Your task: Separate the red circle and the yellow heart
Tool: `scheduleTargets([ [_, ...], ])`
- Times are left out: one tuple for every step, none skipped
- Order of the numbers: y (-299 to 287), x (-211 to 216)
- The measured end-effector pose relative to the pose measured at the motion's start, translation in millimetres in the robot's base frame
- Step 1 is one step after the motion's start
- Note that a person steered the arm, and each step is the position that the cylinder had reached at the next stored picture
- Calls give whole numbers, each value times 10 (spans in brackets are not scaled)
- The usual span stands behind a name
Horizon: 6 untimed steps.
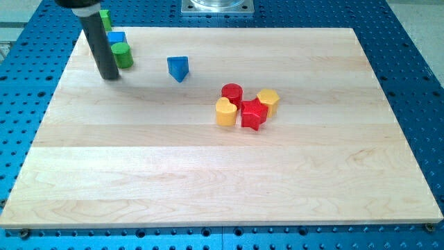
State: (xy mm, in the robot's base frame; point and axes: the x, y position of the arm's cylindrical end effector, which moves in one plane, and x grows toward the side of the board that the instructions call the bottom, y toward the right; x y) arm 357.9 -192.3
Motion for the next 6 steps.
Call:
scheduleTargets([
  [816, 656],
  [1554, 1055],
  [2232, 923],
  [2389, 416],
  [2389, -86],
  [1896, -571],
])
